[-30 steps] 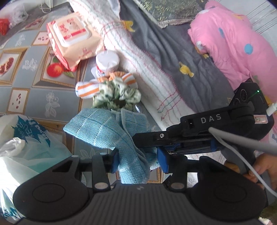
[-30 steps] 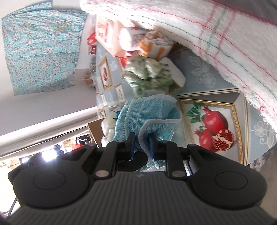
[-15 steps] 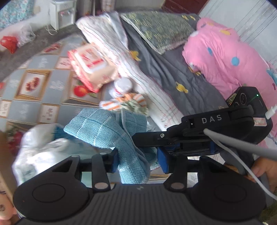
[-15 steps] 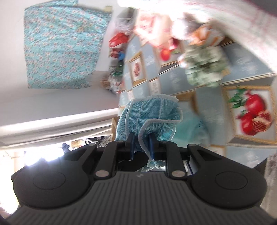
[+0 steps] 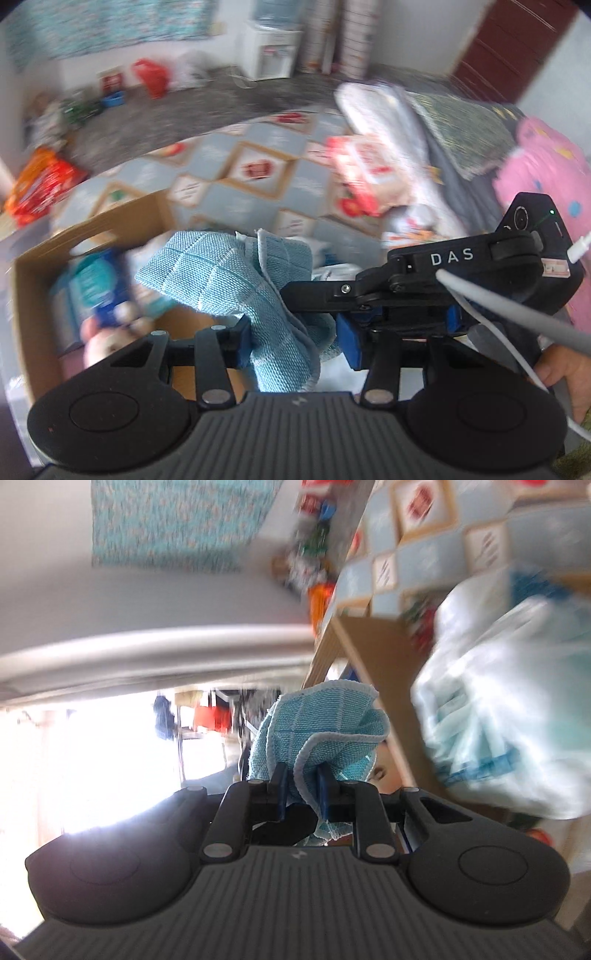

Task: Organize soft objects
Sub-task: 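Carry the blue towel into the box with both tools and release it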

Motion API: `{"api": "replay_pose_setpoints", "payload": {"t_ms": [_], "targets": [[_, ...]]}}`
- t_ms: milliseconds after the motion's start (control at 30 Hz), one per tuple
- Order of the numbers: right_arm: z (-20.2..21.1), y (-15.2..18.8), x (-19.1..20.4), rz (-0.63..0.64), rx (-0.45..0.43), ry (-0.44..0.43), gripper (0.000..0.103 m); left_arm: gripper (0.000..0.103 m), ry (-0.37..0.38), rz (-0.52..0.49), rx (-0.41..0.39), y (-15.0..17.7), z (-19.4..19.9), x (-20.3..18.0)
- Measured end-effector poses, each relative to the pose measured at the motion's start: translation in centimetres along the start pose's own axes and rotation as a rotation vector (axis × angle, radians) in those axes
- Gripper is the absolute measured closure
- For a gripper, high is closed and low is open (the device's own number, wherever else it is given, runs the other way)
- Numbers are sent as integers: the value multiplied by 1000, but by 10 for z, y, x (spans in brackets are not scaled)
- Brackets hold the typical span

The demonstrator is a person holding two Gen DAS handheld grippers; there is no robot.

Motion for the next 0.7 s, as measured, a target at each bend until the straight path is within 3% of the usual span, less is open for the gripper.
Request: {"api": "replay_pose_setpoints", "payload": {"t_ms": [167,300,500,700], "targets": [[-71,10,5,23,73,37,86,56,-59,63,9,13,-3,58],[-105,9,-2,55,84,101,86,56,-63,87,15,22,-22,90],[-120,-4,-14,171,35,315,84,54,-50,79,52,34,-69,123],[-113,3,-1,267,2,351,84,54,-22,46,105,48,-106,133]]}}
Point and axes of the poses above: each gripper's, at about its wrist camera, not at the fingertips, and z roughly against the way its jaws point, x to its left, y to its underside, the point moved 5 cm from there along -z, roughly the way its jaws point, and after that the axes turned 1 degree about -x, right-handed, at the moved point
